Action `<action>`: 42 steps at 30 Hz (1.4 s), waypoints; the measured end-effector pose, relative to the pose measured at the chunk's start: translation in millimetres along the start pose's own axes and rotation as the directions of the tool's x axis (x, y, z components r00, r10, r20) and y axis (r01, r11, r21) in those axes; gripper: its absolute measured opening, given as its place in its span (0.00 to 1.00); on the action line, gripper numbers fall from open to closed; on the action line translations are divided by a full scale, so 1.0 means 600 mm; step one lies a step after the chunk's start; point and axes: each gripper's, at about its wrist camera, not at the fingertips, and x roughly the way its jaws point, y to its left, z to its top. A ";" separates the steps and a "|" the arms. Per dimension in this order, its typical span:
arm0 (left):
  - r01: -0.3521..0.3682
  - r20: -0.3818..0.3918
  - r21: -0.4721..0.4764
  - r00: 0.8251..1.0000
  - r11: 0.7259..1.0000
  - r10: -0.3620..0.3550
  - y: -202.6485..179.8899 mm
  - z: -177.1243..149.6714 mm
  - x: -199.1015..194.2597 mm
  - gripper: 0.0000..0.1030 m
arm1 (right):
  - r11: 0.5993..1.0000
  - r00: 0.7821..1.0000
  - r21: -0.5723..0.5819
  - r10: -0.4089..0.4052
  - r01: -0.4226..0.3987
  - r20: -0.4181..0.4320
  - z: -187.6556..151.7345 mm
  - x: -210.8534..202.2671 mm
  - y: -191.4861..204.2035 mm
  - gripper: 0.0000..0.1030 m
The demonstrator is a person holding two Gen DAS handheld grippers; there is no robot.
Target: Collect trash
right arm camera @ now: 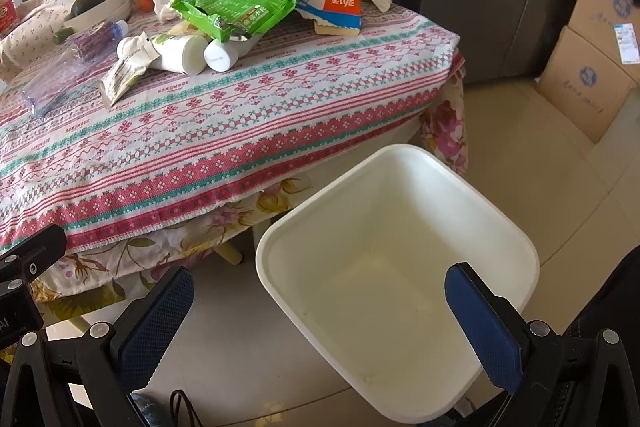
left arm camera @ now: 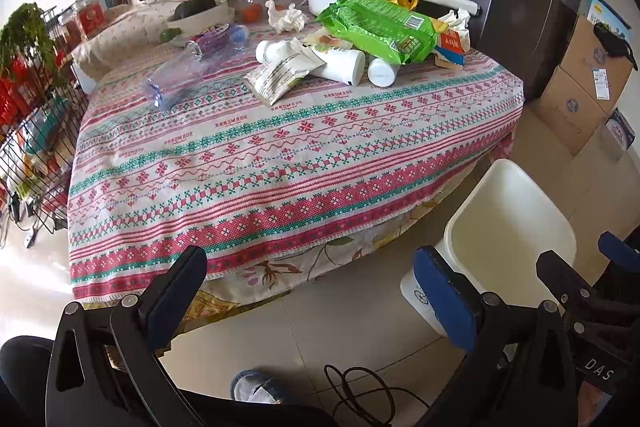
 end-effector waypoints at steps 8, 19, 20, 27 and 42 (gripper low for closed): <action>0.001 -0.001 0.000 1.000 1.000 -0.001 0.001 0.000 0.000 1.00 | 1.000 1.000 -0.016 -0.007 0.007 -0.005 -0.001 0.001 0.004 1.00; -0.003 0.001 -0.001 1.000 1.000 0.003 0.010 -0.007 0.003 1.00 | 0.998 0.998 -0.038 0.056 -0.057 -0.014 -0.003 0.005 0.015 1.00; -0.002 -0.001 -0.001 1.000 1.000 0.002 0.010 -0.007 0.004 1.00 | 0.997 0.998 -0.042 0.057 -0.058 -0.017 -0.003 0.005 0.016 1.00; -0.002 0.005 -0.002 1.000 1.000 0.002 0.010 -0.010 0.009 1.00 | 0.999 0.998 -0.028 0.038 -0.039 -0.049 0.001 0.009 0.011 1.00; 0.003 0.072 -0.133 0.997 0.991 0.006 0.127 0.113 0.013 1.00 | 0.996 0.998 -0.070 0.050 -0.053 -0.048 0.069 0.058 0.040 1.00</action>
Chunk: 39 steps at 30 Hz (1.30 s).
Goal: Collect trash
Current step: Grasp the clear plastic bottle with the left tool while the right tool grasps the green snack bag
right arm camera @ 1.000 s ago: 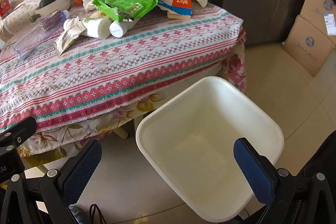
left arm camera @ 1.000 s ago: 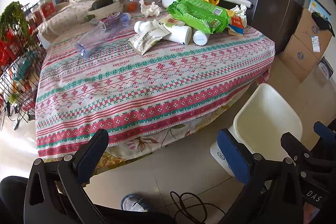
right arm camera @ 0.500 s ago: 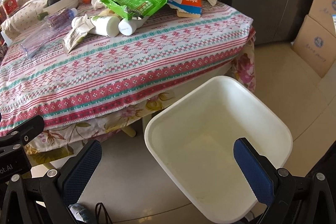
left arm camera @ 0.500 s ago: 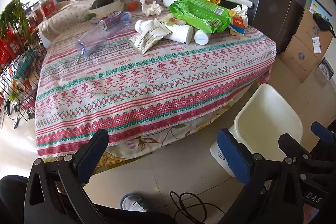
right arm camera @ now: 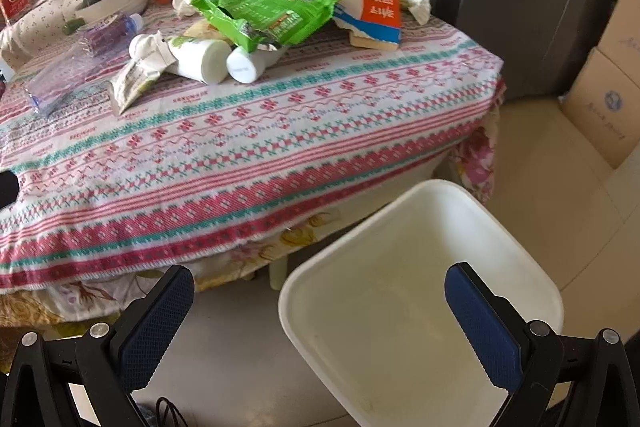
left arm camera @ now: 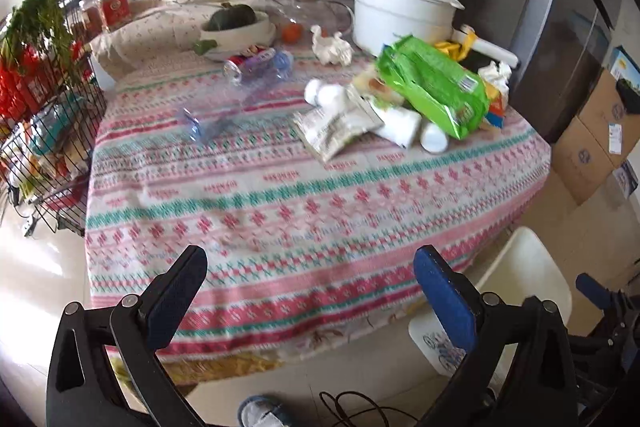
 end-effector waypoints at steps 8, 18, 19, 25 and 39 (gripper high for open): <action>-0.136 0.026 0.066 0.991 0.988 0.135 0.086 0.151 0.061 1.00 | 0.992 0.993 -0.038 0.117 -0.118 -0.025 0.088 0.051 0.039 1.00; -0.107 -0.134 0.080 0.984 0.991 0.117 0.152 0.249 0.252 1.00 | 0.977 0.982 -0.096 0.188 -0.188 -0.016 0.200 0.106 0.084 1.00; -0.109 -0.137 0.094 0.983 0.990 0.122 0.148 0.254 0.263 1.00 | 0.976 0.981 -0.105 0.193 -0.192 -0.005 0.208 0.108 0.089 1.00; -0.180 -0.189 0.137 0.960 0.974 0.204 0.147 0.255 0.347 1.00 | 0.975 0.987 -0.167 0.154 -0.145 0.040 0.234 0.144 0.107 0.99; -0.159 -0.247 0.140 0.950 0.977 0.190 0.153 0.236 0.398 0.76 | 0.879 0.961 0.391 0.268 -0.272 0.066 0.286 0.243 -0.061 0.92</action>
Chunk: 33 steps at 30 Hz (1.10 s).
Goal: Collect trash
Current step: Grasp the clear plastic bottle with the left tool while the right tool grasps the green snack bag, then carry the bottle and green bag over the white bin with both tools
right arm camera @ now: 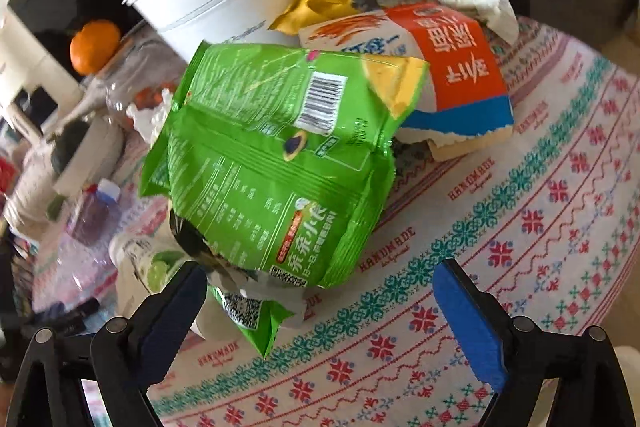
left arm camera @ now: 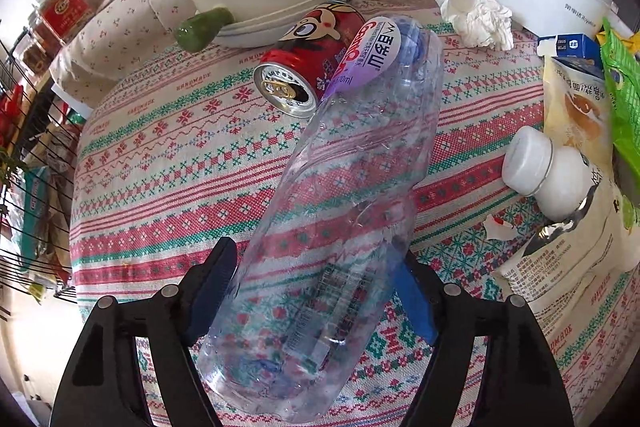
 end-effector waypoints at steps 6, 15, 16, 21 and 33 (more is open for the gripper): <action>0.071 -0.008 -0.052 0.997 0.996 -0.071 0.001 -0.008 -0.010 0.71 | 0.974 0.994 0.197 0.113 -0.111 0.001 0.019 0.023 -0.047 0.86; 0.211 0.028 -0.156 0.978 0.965 -0.209 0.008 -0.027 -0.041 0.65 | 0.955 0.976 0.208 0.216 -0.212 0.004 0.035 0.046 -0.032 0.22; 0.224 0.034 -0.171 0.974 0.959 -0.222 0.009 -0.030 -0.046 0.64 | 0.955 0.973 0.190 0.229 -0.230 0.024 0.033 0.035 -0.029 0.20; 0.327 0.117 -0.249 0.944 0.911 -0.307 0.034 -0.049 -0.086 0.61 | 0.932 0.942 0.141 0.322 -0.333 0.094 0.014 -0.026 -0.017 0.04; 0.459 0.288 -0.298 0.879 0.837 -0.379 0.065 -0.104 -0.191 0.60 | 0.908 0.896 -0.001 0.414 -0.419 0.161 -0.034 -0.157 0.007 0.03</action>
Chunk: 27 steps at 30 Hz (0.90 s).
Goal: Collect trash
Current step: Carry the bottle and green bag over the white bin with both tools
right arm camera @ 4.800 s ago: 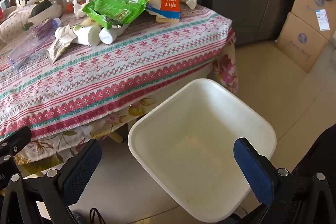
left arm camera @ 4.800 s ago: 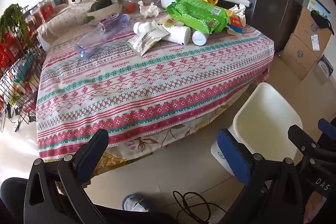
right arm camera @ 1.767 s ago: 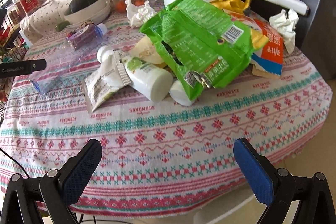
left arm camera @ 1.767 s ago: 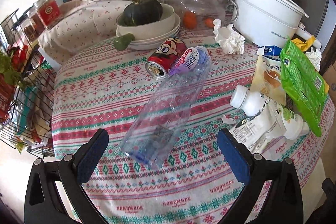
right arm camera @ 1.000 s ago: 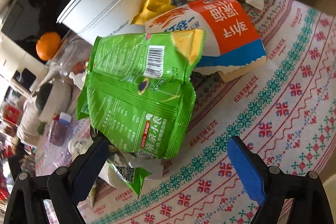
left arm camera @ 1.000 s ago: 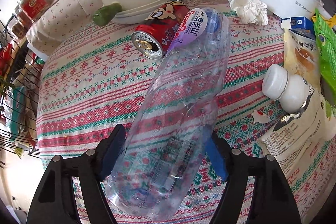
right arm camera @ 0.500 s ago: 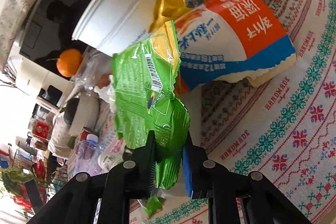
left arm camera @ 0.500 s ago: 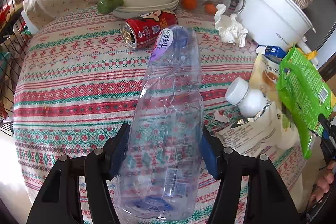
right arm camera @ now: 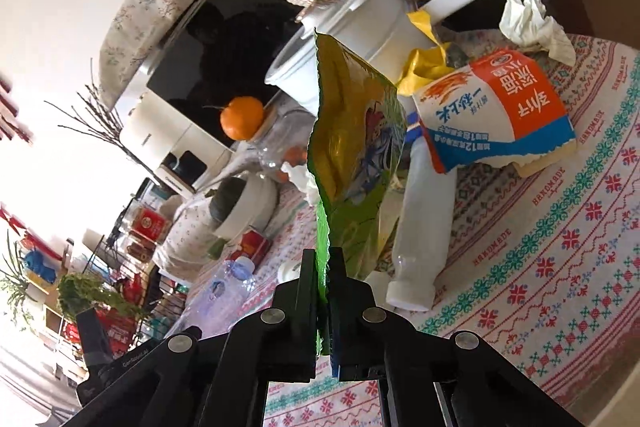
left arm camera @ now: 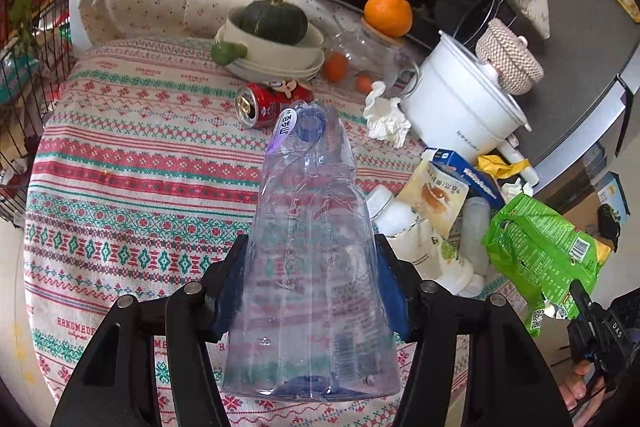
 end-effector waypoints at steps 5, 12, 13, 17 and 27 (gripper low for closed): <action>0.127 0.012 -0.022 0.992 0.992 -0.126 -0.025 -0.025 -0.040 0.60 | 1.000 1.000 -0.029 0.004 -0.003 0.003 -0.016 -0.060 0.021 0.03; 0.282 -0.061 0.034 0.958 0.959 -0.279 -0.130 -0.131 -0.069 0.61 | 0.993 0.998 -0.105 -0.062 0.060 -0.013 -0.069 -0.170 0.035 0.03; 0.299 -0.083 0.057 0.952 0.952 -0.294 -0.149 -0.149 -0.072 0.61 | 0.992 0.997 -0.110 -0.071 0.068 -0.020 -0.079 -0.183 0.032 0.03; 0.367 -0.189 0.120 0.921 0.922 -0.342 -0.216 -0.225 -0.075 0.61 | 0.986 0.991 -0.119 -0.122 0.116 -0.048 -0.123 -0.234 0.004 0.03; 0.490 -0.499 0.077 0.773 0.868 -0.391 -0.314 -0.404 -0.026 0.61 | 0.927 0.932 -0.134 -0.358 0.349 -0.049 -0.170 -0.310 -0.076 0.04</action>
